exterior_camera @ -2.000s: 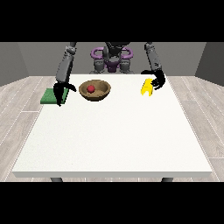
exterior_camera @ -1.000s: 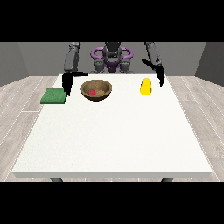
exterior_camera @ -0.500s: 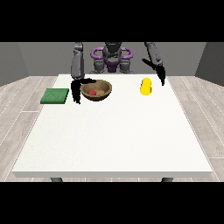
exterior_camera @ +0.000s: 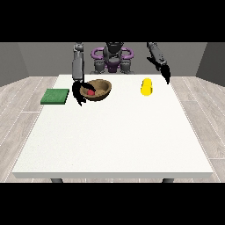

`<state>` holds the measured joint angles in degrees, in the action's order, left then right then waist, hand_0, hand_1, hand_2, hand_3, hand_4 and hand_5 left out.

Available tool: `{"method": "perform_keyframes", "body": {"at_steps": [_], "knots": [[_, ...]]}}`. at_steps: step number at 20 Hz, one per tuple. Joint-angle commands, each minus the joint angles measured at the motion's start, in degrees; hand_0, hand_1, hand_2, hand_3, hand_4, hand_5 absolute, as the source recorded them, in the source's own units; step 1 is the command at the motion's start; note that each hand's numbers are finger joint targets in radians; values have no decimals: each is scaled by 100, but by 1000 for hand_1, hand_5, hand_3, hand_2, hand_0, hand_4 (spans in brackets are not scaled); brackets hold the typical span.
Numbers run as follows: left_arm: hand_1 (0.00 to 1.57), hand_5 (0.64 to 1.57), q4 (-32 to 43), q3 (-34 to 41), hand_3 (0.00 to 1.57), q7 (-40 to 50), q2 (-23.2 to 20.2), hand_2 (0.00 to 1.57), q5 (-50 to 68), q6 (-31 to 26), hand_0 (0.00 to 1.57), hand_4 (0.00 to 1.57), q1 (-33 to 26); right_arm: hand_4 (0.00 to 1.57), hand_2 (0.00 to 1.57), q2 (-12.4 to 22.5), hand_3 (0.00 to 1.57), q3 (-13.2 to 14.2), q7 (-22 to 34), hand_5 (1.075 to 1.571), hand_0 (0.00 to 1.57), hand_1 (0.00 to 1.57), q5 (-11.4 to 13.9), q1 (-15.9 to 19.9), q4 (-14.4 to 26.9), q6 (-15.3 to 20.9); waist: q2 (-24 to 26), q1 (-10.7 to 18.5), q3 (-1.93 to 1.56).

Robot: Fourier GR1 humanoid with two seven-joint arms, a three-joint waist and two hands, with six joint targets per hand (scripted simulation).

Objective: Pick the cup and pour the ball into the bowl, then pick the bowl and place it on the pad

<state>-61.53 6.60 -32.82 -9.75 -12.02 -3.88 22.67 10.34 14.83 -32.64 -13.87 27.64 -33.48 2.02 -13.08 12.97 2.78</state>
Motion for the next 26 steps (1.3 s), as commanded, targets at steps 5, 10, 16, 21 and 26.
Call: {"method": "perform_keyframes", "body": {"at_steps": [5,10,16,21,26], "knots": [[0,708,-353,-247,0,-85,80,0,-51,-134,0,0,464,1307,1571,934,1571,-844,474,1566,1571,1571,1686,-626,547,1836,-1048,889,-228],[0,714,-266,-503,0,93,338,0,-206,-69,0,0,455,1269,1571,1396,1571,-949,1334,1571,1571,1571,1948,-640,248,2168,-665,1130,-221],[0,712,210,-352,0,435,228,0,-134,-204,0,0,533,1154,1571,1654,1571,-1197,3016,1571,1571,1571,2017,-324,-95,1847,143,1015,-236],[0,724,996,-51,0,164,189,0,-42,-71,0,0,70,1285,1571,2124,1571,-2037,4539,1562,1571,1571,2650,89,-635,982,934,293,-247],[0,729,1413,205,0,60,92,0,54,36,0,0,-469,1571,1571,3225,1571,-2733,4834,1571,1571,1571,3272,297,-1196,-353,1790,-367,-242]]}}
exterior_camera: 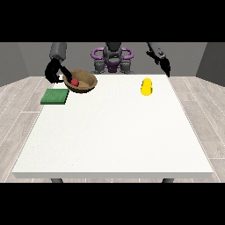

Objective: Pick the cup and pour the ball into the bowl, then pick the bowl and place it on the pad

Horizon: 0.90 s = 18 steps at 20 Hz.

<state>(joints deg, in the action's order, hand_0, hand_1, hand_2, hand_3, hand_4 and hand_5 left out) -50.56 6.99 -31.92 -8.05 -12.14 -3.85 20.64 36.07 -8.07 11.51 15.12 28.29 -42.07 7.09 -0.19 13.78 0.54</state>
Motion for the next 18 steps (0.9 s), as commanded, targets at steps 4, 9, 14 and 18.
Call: {"method": "perform_keyframes", "body": {"at_steps": [4,9,14,18], "knots": [[0,719,385,512,0,-537,-135,0,237,397,0,0,-267,1571,1571,870,1571,-216,-112,1543,1571,1571,359,377,-593,-1176,-34,-968,-49],[0,710,349,811,0,-842,-694,0,439,160,0,0,-457,1571,1571,803,1470,72,-472,1534,1571,1571,618,111,-471,-942,-265,-978,-52],[0,761,590,1320,0,-1862,-1199,0,906,-346,0,0,-256,1531,1571,1345,1492,746,-874,1570,1571,1571,448,537,-87,-724,-1327,-799,-51],[0,1193,272,1526,0,-1861,-1582,0,1194,-717,0,772,47,1424,1571,944,1571,1051,-1394,1564,1571,1571,445,352,405,225,-1978,-512,-62]]}}
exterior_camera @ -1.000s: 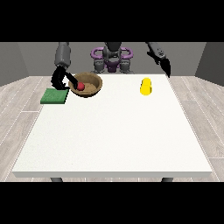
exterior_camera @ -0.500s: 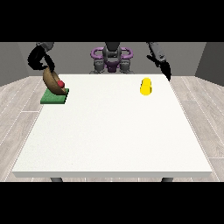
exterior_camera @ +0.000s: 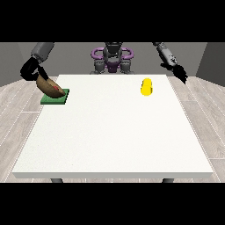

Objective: Pick the cup and pour the ball into the bowl, then pick the bowl and place it on the pad

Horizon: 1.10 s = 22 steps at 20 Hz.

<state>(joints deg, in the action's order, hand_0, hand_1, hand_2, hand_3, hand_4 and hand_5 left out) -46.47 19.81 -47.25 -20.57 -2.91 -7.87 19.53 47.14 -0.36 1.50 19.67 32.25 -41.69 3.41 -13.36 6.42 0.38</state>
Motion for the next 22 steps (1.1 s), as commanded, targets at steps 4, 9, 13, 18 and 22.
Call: {"method": "perform_keyframes", "body": {"at_steps": [4,9,13,18,22], "knots": [[0,1173,-480,400,0,11,-566,0,544,-556,0,881,177,1316,1571,-220,1571,794,-1020,1553,1571,1571,-365,-41,954,728,-886,250,-58],[0,1191,-580,629,0,-201,-667,0,794,-726,0,877,-55,877,1571,-431,1172,1476,-1104,1407,1571,1571,-1092,69,1326,478,-1094,203,-57],[0,1163,-589,625,0,-121,-576,0,811,-666,0,860,-234,358,1571,-584,1311,2023,-869,1399,1571,1571,-1774,243,1548,-68,-803,3,-53],[0,1188,-1191,588,0,395,-674,0,969,-751,0,861,-364,0,630,167,236,2409,-561,1237,146,146,-1889,677,2022,-75,-825,135,-52],[0,1175,-1459,761,0,519,-802,0,1193,-887,0,872,-625,0,503,565,0,2578,-746,1264,0,0,-2032,679,2189,-565,-806,70,-52]]}}
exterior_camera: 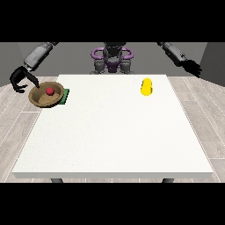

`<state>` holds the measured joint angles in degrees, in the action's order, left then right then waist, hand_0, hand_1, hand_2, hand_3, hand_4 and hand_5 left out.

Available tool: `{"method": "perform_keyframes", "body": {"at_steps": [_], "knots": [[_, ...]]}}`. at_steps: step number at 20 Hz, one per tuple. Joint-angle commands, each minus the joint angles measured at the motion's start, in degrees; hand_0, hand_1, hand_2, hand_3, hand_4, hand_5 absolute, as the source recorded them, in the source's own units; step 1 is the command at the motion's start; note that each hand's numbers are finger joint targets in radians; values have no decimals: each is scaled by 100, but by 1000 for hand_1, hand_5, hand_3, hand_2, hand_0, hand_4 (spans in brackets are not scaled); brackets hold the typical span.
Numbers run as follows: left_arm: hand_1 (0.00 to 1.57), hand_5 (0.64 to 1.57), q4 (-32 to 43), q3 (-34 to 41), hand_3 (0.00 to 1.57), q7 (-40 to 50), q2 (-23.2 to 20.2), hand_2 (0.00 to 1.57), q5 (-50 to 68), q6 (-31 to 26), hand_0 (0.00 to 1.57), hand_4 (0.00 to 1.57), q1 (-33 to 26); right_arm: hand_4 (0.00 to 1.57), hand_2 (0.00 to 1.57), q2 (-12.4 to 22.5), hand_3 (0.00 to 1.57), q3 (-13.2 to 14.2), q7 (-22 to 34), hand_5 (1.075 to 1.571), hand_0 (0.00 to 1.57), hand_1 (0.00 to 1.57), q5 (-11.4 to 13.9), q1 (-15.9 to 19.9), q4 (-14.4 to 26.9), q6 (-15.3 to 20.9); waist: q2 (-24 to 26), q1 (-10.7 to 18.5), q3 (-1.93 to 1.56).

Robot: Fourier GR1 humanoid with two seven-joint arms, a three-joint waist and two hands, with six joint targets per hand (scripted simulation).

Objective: Pick the cup and pour the ball into the bowl, then pick the bowl and place it on the pad

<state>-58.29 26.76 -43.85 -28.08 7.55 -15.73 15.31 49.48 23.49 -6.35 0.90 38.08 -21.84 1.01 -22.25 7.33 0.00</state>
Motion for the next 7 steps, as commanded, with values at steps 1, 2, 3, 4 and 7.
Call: {"method": "perform_keyframes", "body": {"at_steps": [1,2,3,4,7], "knots": [[0,1193,-369,59,0,237,-15,0,210,-109,0,879,-149,0,502,246,0,195,-154,1283,0,0,-156,118,192,-286,-28,-70,-12],[0,1213,-307,69,0,-154,48,0,204,-183,0,883,-214,0,483,421,31,290,-42,1297,0,0,-226,225,223,-312,-261,53,-9],[0,1213,99,69,0,-147,-69,0,119,-201,0,883,-89,0,459,429,54,239,276,1293,0,0,-245,263,84,-398,45,-1,0],[0,1213,178,31,0,144,-51,0,78,-29,0,883,43,0,442,149,0,152,207,1295,0,0,-232,211,7,-426,251,-169,0],[0,1213,411,-156,0,248,-11,0,-113,-109,0,883,-125,501,102,-417,369,153,6,1371,0,0,-459,381,-273,-801,839,-138,7]]}}
